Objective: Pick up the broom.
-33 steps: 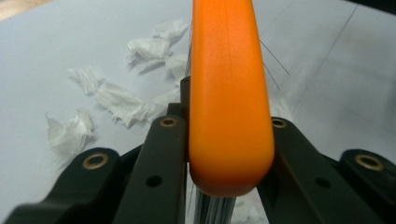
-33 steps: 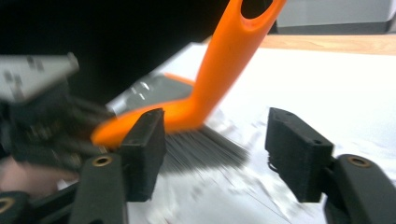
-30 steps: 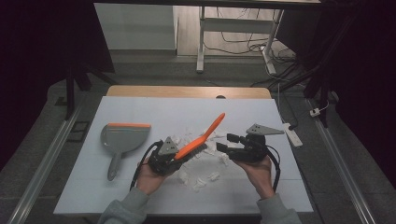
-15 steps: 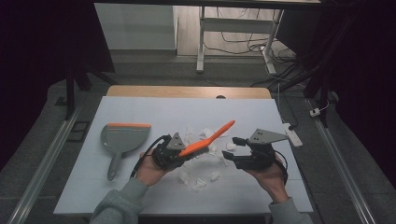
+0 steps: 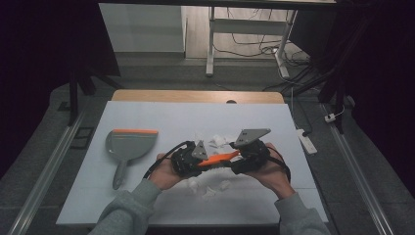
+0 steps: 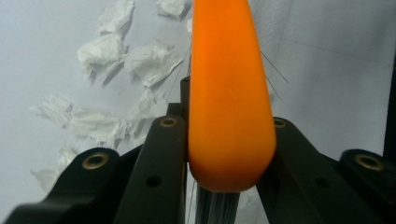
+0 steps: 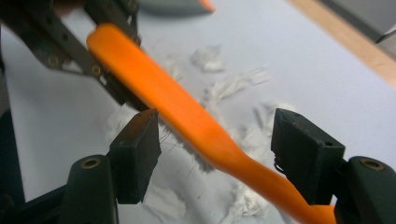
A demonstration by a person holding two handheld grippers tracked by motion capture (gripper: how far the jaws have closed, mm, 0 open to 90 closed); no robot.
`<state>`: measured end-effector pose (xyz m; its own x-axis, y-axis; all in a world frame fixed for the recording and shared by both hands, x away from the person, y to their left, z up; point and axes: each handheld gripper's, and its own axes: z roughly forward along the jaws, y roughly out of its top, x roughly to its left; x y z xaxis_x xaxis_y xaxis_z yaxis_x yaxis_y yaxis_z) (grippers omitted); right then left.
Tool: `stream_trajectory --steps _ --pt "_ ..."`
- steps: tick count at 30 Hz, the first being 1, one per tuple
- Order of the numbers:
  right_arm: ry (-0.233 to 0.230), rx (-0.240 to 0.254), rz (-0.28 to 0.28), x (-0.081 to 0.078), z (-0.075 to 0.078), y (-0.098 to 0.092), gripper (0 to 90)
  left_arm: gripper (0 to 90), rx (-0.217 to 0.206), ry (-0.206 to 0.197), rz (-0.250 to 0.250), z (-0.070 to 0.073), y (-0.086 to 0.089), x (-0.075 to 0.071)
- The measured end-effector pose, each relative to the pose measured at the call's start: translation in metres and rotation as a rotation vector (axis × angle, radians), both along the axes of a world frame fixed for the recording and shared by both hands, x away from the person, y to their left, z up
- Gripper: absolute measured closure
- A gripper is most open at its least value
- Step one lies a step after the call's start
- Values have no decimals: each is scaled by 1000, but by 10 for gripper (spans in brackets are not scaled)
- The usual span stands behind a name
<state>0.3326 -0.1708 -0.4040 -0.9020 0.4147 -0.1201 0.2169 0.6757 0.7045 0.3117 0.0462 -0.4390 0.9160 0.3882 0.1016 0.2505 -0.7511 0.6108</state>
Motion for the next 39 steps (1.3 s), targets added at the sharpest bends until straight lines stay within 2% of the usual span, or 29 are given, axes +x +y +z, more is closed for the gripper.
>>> stream_trajectory --steps 2,5,10,12,14,16,19,23,25,26,27,28,30,31,33,34,35,39 --pt "18 -57 29 1 -3 4 349 783 0 0 -15 2 -1 0" --pt "14 -131 48 1 -7 8 398 783 10 -1 -34 5 -3 0" --pt "10 -195 93 2 -12 10 522 783 15 -4 -76 9 -7 -2" --pt "21 -207 118 2 -13 10 562 781 16 -7 -88 9 -7 -1" --pt "23 -225 143 -1 -14 10 602 773 2 -16 -102 8 -5 0" --pt "3 -237 154 -4 -14 10 631 751 -20 -24 -101 9 -3 1" --pt "7 -212 166 -7 -14 7 681 634 -39 -77 -51 11 1 1" --pt "28 -135 156 -9 -13 1 697 477 -87 -95 22 16 5 -1" --pt "22 -108 141 -10 -12 -1 698 436 -93 -118 59 20 9 -5" --pt "25 -96 134 -11 -11 -1 699 410 -93 -118 59 20 9 -5" --pt "29 -87 134 -11 -11 -2 699 370 -100 -130 81 22 12 -7" --pt "33 -83 124 -11 -11 -3 699 349 -120 -154 132 25 20 -11" --pt "28 -83 107 -11 -12 -6 699 334 -167 -142 174 27 32 -13" --pt "33 -76 100 -10 -12 -7 699 326 -167 -142 174 27 32 -13" --pt "37 -68 88 -9 -13 -9 699 319 -191 -132 213 26 43 -16" --pt "41 -61 57 -6 -16 -13 700 315 -198 -128 227 25 49 -18" --pt "41 -61 57 -6 -16 -13 700 315 -207 -122 242 24 55 -20" --pt "52 -36 -14 2 -19 -22 700 311 -230 -104 309 18 79 -27"
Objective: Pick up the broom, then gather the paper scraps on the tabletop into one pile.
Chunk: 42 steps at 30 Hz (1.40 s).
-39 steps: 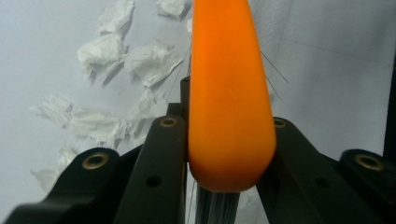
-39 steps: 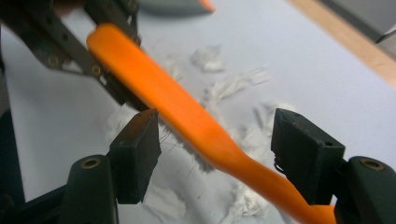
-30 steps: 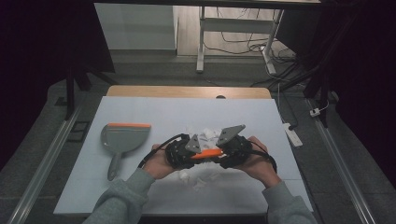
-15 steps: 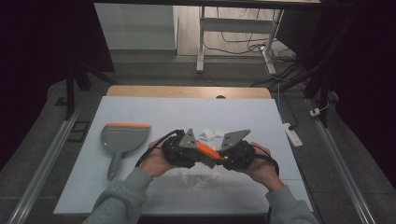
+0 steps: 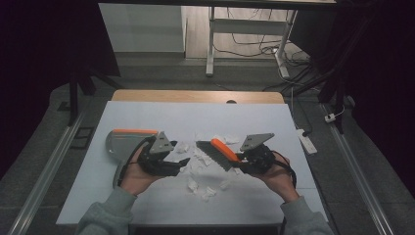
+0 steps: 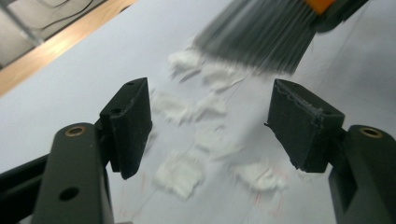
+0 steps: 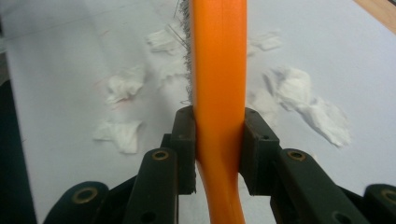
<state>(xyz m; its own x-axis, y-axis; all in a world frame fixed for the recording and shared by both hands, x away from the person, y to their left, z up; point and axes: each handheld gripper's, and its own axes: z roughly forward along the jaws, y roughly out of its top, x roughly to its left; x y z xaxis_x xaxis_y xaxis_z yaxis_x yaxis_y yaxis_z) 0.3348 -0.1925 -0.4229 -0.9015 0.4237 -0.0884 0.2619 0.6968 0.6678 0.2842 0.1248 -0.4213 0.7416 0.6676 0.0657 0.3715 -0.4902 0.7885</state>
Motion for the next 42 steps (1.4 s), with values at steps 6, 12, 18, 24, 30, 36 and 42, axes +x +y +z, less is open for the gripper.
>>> stream_trajectory --steps 6,12,18,24,30,36,42 --pt "7 18 -70 7 -3 -9 700 299 9 43 59 -21 27 -16" --pt "-35 64 -134 7 3 -18 699 286 17 63 120 -40 57 -38" --pt "-33 49 -169 8 5 -23 699 267 24 86 178 -54 77 -47" --pt "-30 53 -210 9 5 -32 699 264 -9 108 202 -65 87 -46" --pt "-20 44 -236 12 9 -37 700 260 -33 118 233 -72 92 -43" --pt "1 52 -304 21 14 -46 700 254 -42 106 236 -70 94 -43" --pt "41 8 -381 38 14 -52 699 253 -57 110 244 -72 99 -44"
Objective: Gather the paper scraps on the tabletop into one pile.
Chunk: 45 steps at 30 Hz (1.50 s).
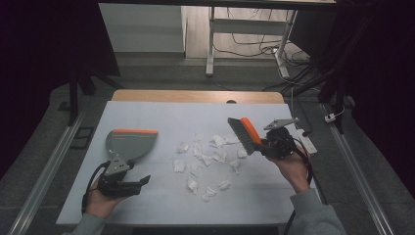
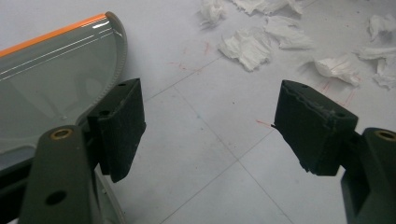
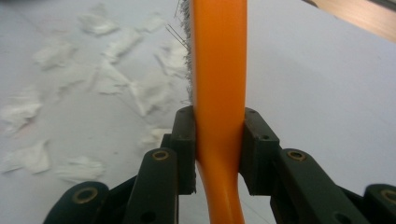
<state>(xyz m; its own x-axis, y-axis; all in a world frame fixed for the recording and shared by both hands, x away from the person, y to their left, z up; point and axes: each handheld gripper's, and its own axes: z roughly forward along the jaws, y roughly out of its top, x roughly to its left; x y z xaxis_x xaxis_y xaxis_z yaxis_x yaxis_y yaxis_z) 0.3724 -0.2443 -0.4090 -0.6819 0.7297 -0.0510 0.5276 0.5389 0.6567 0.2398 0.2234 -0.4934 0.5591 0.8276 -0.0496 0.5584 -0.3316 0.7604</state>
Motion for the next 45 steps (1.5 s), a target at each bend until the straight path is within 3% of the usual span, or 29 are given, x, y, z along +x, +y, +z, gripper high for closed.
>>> stream_trajectory --steps 3,7,14,24,28,34,45 --pt "30 -35 -48 13 -1 -2 699 253 -11 -1 16 -1 4 -2" --pt "85 -149 -91 36 -6 0 699 254 -20 3 24 -3 8 -3" --pt "164 -195 -150 59 -22 3 699 255 -27 14 14 -5 6 1" --pt "187 -221 -156 82 -28 14 699 254 -32 21 0 -9 7 3" --pt "220 -278 -144 98 -33 27 700 255 -31 24 0 -10 7 2" --pt "237 -288 -121 101 -34 38 701 258 -40 22 5 -9 5 4" --pt "244 -353 10 81 -38 68 706 264 -36 13 4 -7 6 2"
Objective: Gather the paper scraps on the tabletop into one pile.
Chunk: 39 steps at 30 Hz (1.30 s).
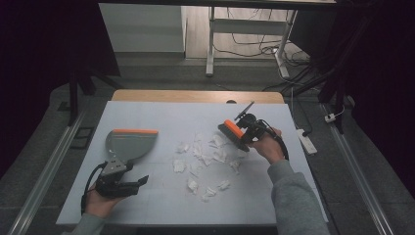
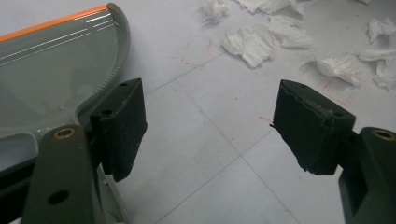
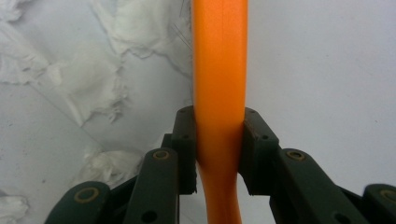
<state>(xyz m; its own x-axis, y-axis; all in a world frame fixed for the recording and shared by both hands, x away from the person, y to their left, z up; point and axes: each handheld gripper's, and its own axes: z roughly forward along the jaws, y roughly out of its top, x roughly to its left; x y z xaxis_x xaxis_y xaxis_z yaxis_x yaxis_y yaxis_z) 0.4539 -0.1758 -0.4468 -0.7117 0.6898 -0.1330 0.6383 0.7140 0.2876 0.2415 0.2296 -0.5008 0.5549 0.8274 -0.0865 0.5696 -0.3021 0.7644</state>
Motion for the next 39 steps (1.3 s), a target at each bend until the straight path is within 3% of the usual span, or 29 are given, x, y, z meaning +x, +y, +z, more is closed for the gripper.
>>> stream_trajectory --steps 8,10,11,12,15,17,18,19,23,24,25,26,27,29,31,34,36,39 --pt "24 -15 81 -18 0 10 707 264 7 4 -3 -1 -1 0" --pt "49 33 89 -24 3 9 707 265 4 1 -2 0 0 -1" --pt "71 109 103 -32 8 7 706 265 3 -1 -1 1 0 -1" --pt "71 109 103 -32 8 7 706 265 4 -2 2 1 0 -2" --pt "-2 130 105 -41 21 2 705 265 3 0 8 1 1 -2" --pt "-51 167 78 -40 29 -7 705 266 5 3 12 0 1 -2" --pt "-84 179 38 -34 34 -16 705 269 4 4 12 0 1 -1" --pt "-84 179 38 -34 34 -16 705 269 8 4 15 0 2 -1" --pt "-95 147 -14 -17 28 -21 705 271 12 13 10 -2 2 1" --pt "-88 114 -23 -8 21 -18 705 271 13 14 10 -3 2 1" --pt "-88 114 -23 -8 21 -18 705 271 13 15 8 -3 2 2" --pt "-75 76 -23 0 15 -12 705 271 13 14 6 -3 2 2" --pt "-75 76 -23 0 15 -12 705 271 12 13 5 -3 2 2" --pt "-68 24 -19 11 9 -1 705 272 8 12 4 -3 3 2" --pt "-59 15 -18 14 8 3 705 272 2 15 2 -4 3 2" --pt "-25 -35 11 22 3 17 705 277 1 12 3 -4 3 2" --pt "-5 -36 18 23 2 27 706 278 -4 8 6 -4 4 2" --pt "9 -64 83 20 -1 39 707 279 -9 6 11 -3 6 1"
